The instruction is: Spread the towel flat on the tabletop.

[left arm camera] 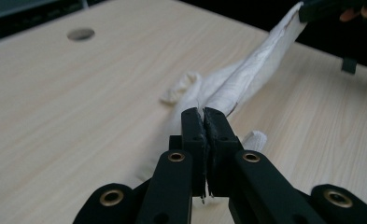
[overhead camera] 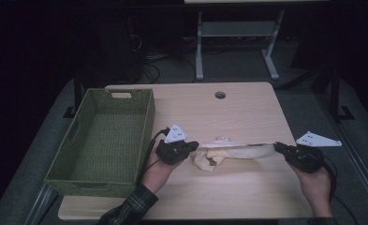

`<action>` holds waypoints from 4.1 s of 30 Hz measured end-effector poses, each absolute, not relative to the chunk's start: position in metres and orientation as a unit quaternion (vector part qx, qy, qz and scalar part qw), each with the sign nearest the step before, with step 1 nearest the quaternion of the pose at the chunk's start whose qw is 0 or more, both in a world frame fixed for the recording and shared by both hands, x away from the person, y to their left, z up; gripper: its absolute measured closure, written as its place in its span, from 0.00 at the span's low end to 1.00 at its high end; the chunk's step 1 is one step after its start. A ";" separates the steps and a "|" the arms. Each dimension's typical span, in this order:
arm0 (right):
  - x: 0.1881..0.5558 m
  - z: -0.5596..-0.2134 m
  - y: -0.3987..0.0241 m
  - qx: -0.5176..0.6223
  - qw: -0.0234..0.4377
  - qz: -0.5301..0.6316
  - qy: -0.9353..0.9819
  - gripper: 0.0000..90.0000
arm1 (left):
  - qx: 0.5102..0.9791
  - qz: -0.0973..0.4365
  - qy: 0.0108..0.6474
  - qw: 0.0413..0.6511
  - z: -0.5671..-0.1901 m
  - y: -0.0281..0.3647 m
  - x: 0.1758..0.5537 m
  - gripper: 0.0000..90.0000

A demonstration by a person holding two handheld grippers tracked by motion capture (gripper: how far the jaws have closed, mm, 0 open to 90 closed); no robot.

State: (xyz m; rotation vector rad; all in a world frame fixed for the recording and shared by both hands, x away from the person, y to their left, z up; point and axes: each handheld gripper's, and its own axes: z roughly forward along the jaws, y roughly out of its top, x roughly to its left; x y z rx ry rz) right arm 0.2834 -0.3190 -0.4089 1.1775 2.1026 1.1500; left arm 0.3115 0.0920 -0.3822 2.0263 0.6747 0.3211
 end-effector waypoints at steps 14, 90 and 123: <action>0.274 -0.354 -0.309 0.386 0.284 0.457 0.749 0.94 | 0.781 0.170 0.281 0.531 -0.322 0.114 0.310 0.98; 0.409 -0.425 -0.284 0.437 0.186 0.398 0.785 0.76 | 0.765 0.208 0.454 0.407 -0.416 0.084 0.396 0.87; 0.300 -0.467 -0.270 0.418 0.098 0.362 0.828 0.78 | 0.863 0.137 0.344 0.345 -0.460 0.086 0.297 0.62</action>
